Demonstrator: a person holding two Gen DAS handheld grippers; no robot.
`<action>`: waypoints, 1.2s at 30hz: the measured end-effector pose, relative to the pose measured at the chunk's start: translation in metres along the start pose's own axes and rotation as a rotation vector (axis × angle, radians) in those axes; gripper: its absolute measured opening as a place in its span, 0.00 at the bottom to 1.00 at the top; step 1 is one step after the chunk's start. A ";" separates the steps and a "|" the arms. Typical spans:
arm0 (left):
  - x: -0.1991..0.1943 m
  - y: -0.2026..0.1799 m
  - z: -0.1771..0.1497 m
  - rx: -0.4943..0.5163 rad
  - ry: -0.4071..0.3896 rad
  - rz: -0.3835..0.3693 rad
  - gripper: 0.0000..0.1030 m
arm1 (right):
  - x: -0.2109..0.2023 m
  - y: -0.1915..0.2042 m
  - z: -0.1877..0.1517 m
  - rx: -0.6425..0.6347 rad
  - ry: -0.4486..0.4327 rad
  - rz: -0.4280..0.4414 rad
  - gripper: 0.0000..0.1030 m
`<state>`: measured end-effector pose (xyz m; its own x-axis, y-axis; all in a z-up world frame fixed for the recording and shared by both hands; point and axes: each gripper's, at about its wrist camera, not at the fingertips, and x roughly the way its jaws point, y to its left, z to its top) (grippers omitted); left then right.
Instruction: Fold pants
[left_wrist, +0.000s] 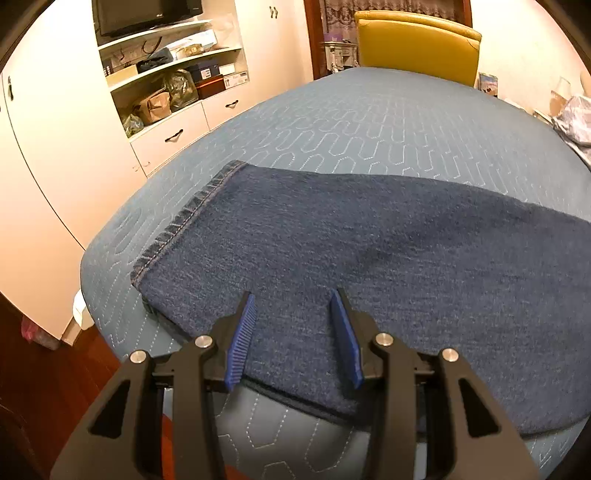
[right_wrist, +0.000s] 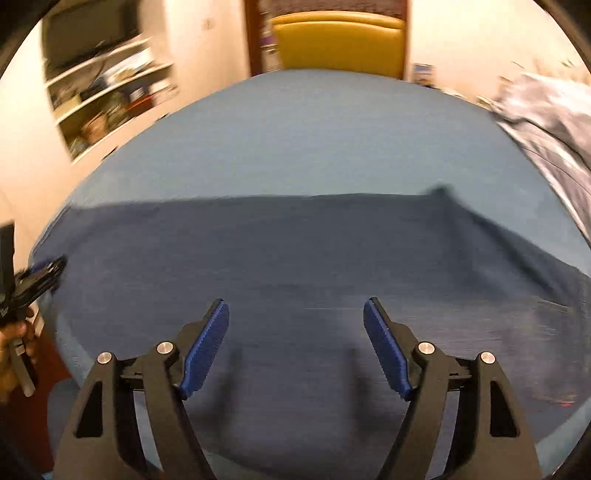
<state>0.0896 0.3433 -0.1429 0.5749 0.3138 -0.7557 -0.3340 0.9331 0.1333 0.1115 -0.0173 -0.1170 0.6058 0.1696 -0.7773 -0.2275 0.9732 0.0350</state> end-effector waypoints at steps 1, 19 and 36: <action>0.000 0.001 0.000 0.003 0.003 -0.006 0.42 | 0.005 0.011 -0.001 -0.009 0.006 0.002 0.71; -0.067 -0.088 -0.035 0.172 -0.103 -0.273 0.73 | 0.031 0.049 -0.038 -0.063 0.045 -0.094 0.80; -0.113 -0.080 -0.085 0.033 -0.049 -0.359 0.52 | -0.053 -0.120 -0.097 0.233 0.072 -0.183 0.78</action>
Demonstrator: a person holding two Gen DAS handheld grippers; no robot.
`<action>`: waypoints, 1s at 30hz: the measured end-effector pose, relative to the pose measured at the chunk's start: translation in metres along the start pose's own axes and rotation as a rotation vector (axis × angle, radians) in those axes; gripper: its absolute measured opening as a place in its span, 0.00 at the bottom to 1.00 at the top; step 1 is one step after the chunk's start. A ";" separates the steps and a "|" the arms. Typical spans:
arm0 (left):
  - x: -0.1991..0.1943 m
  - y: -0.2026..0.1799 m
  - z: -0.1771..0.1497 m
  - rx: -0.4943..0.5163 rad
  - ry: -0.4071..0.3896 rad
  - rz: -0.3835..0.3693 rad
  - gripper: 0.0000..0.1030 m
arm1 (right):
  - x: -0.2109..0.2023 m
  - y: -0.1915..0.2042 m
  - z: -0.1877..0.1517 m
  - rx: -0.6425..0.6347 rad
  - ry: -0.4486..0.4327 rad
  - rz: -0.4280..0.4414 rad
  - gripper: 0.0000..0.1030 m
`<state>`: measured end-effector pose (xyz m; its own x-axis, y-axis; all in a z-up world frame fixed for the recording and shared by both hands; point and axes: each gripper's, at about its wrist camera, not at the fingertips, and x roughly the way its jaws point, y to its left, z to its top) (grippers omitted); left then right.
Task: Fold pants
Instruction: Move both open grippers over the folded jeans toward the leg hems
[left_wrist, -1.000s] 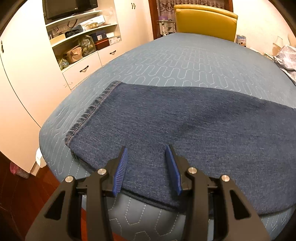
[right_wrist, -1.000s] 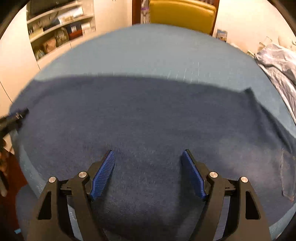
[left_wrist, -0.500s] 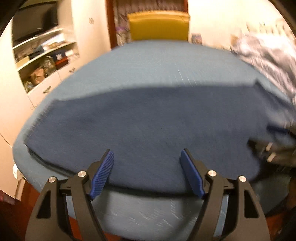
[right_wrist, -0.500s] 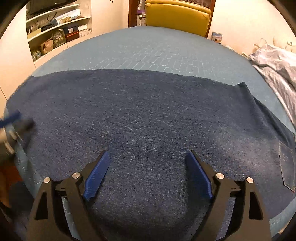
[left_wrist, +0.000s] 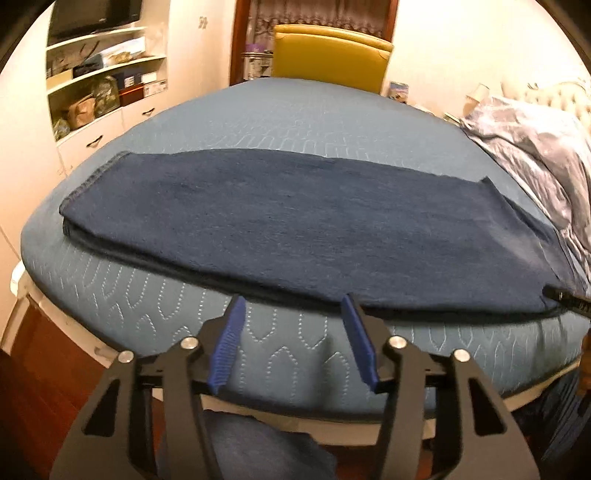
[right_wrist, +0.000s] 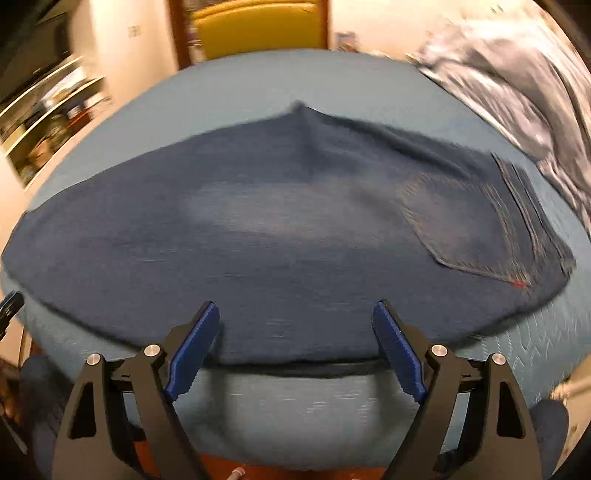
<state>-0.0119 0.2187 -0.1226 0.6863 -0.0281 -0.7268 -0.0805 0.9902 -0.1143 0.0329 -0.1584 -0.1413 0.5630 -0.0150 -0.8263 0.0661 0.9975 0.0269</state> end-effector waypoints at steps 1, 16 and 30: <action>0.002 -0.004 0.001 0.000 0.001 -0.002 0.52 | 0.006 -0.006 -0.001 -0.007 0.018 -0.019 0.77; 0.038 0.004 0.024 0.019 0.054 0.096 0.52 | -0.032 0.056 0.036 -0.252 -0.165 0.006 0.85; 0.034 0.008 0.016 -0.006 0.047 0.076 0.52 | 0.128 0.255 0.156 -0.353 0.071 0.157 0.82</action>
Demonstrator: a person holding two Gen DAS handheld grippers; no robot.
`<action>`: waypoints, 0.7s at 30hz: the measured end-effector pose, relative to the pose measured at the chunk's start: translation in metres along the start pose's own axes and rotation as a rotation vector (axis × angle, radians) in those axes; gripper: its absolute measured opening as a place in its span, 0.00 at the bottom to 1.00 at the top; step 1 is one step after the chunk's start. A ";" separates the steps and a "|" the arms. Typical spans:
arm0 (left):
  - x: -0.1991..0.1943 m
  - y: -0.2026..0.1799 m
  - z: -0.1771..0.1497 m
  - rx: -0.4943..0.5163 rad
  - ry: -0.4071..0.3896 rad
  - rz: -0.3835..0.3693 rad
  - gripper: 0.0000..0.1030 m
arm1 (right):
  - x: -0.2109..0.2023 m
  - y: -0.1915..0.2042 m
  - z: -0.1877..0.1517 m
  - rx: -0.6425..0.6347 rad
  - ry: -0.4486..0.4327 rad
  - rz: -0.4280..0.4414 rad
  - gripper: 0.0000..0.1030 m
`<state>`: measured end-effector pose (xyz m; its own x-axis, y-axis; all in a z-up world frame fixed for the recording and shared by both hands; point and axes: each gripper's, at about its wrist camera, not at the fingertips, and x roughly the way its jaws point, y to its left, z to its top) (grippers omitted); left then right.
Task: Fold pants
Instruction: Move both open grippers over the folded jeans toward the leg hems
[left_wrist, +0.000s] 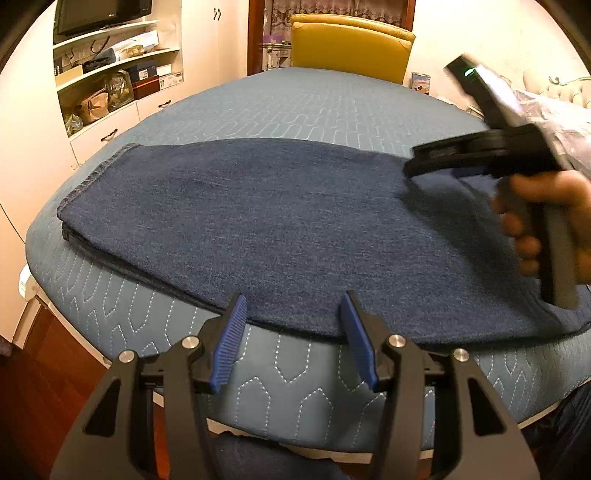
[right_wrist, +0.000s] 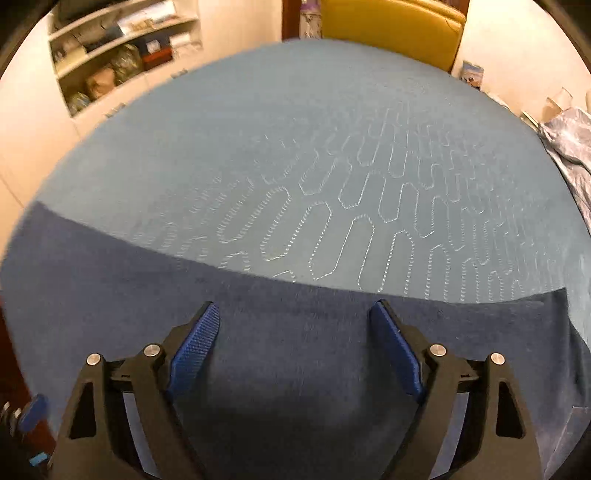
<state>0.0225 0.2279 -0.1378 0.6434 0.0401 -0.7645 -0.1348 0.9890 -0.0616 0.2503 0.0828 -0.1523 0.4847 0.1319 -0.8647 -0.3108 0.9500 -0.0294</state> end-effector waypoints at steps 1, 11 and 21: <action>-0.003 0.005 0.001 -0.020 0.004 -0.014 0.52 | 0.005 -0.002 0.000 0.023 -0.001 0.004 0.84; 0.027 0.075 0.095 -0.026 -0.038 0.068 0.41 | 0.010 0.010 -0.004 0.013 -0.024 -0.033 0.90; 0.096 0.030 0.134 0.328 0.092 -0.112 0.43 | 0.009 0.005 -0.015 0.030 -0.042 -0.049 0.94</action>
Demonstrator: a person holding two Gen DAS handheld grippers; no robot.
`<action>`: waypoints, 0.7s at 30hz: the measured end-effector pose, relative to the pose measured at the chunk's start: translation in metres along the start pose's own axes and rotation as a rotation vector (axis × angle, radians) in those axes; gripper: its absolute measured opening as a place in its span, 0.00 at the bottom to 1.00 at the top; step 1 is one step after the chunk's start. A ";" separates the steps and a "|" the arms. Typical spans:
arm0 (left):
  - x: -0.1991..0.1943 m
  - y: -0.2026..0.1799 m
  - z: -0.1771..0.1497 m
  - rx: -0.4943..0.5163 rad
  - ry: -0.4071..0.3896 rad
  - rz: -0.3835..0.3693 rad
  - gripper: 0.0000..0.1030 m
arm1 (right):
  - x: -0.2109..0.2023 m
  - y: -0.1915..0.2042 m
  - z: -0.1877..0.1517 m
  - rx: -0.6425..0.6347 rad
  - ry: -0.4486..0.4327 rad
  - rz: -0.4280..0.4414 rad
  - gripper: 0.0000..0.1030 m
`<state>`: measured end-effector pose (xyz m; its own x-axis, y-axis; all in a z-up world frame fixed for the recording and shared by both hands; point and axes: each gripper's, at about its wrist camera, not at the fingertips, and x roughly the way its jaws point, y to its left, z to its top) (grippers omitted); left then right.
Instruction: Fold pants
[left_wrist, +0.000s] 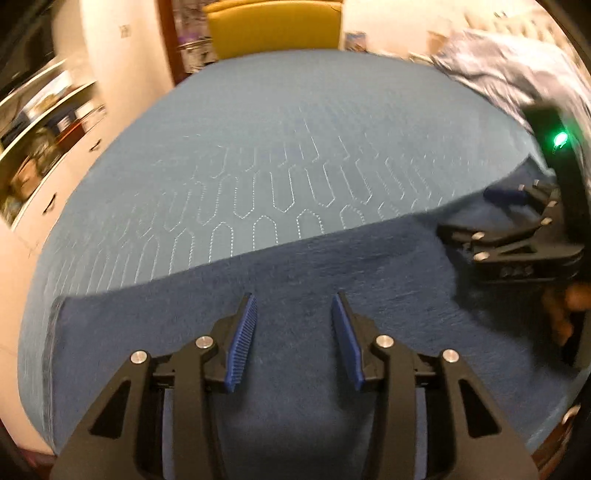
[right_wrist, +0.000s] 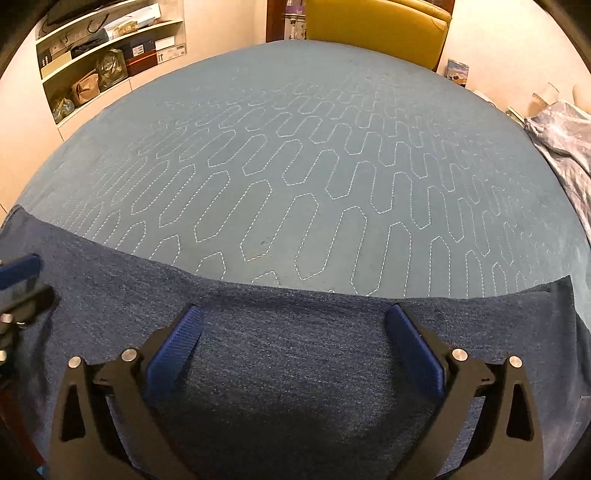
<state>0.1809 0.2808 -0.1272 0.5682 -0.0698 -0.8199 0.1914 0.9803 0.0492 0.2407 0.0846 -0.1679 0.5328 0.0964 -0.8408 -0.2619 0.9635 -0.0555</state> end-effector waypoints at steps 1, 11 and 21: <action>0.003 0.012 0.001 -0.006 -0.001 -0.021 0.43 | 0.001 0.000 0.000 0.001 -0.001 0.002 0.94; -0.018 0.160 -0.014 -0.335 0.013 0.414 0.68 | 0.001 -0.007 -0.003 0.007 -0.010 0.015 0.95; -0.006 0.080 -0.015 -0.143 0.018 0.135 0.72 | -0.085 -0.059 -0.018 0.070 -0.176 0.157 0.95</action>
<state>0.1803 0.3623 -0.1267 0.5660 0.0660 -0.8217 -0.0017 0.9969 0.0789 0.1961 0.0145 -0.1031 0.6233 0.2821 -0.7293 -0.2993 0.9477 0.1108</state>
